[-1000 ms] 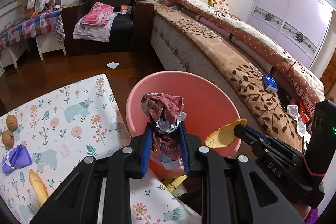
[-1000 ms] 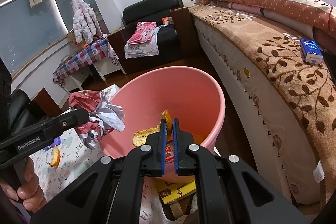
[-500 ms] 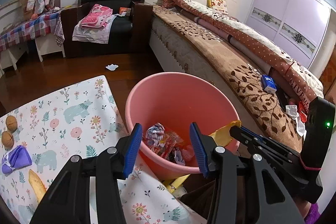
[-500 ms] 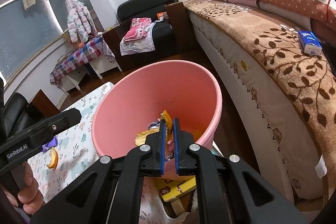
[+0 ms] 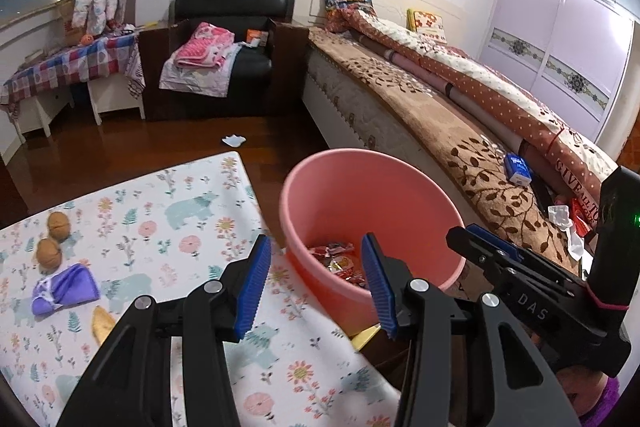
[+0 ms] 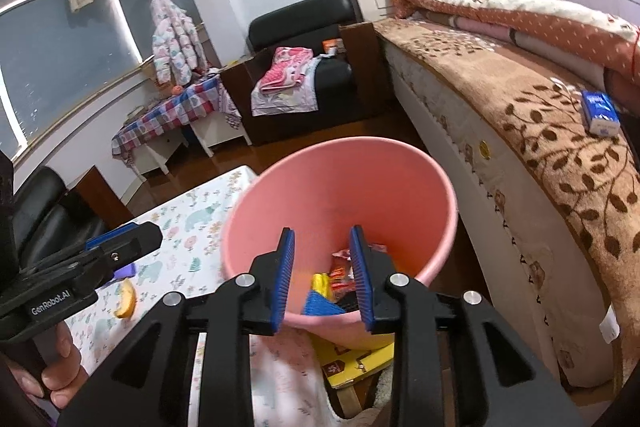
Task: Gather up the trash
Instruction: 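Move both open tools back over the table toward the purple cloth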
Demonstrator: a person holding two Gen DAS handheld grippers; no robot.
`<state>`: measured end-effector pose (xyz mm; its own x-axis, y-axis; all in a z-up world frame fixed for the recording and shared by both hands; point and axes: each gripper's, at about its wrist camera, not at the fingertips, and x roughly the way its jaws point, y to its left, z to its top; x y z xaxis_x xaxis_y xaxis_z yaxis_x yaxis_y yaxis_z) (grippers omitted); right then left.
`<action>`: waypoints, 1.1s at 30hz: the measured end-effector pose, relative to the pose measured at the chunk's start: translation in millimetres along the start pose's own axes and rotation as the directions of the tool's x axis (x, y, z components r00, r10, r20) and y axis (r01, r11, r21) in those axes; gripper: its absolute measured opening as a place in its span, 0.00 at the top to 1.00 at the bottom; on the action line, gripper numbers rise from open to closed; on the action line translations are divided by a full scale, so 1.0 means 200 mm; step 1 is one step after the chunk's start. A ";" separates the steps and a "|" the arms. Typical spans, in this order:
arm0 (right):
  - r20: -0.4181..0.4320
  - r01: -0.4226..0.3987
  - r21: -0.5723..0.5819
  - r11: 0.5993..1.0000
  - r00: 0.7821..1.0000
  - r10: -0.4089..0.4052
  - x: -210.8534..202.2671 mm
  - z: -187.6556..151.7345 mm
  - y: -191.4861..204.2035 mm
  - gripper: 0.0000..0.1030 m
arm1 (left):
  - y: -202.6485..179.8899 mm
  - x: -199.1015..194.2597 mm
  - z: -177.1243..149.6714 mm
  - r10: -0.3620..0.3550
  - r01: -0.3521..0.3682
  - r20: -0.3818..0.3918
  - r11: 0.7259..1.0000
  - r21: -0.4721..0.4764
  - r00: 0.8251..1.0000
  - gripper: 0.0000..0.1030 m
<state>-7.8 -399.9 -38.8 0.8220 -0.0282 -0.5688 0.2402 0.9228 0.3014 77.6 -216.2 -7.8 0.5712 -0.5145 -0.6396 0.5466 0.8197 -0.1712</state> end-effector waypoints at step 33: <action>-0.220 -0.284 -0.159 0.946 0.944 0.246 0.06 -0.33 0.87 0.72 | 0.78 -0.67 -0.44 0.277 -0.247 0.107 0.941 -0.232 0.955 0.52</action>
<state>9.8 -214.5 -43.5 0.7211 0.2851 -0.6314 -0.0883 0.9418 0.3244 32.8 2.4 -14.0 0.7627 -0.2909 -0.5777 0.2312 0.9567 -0.1766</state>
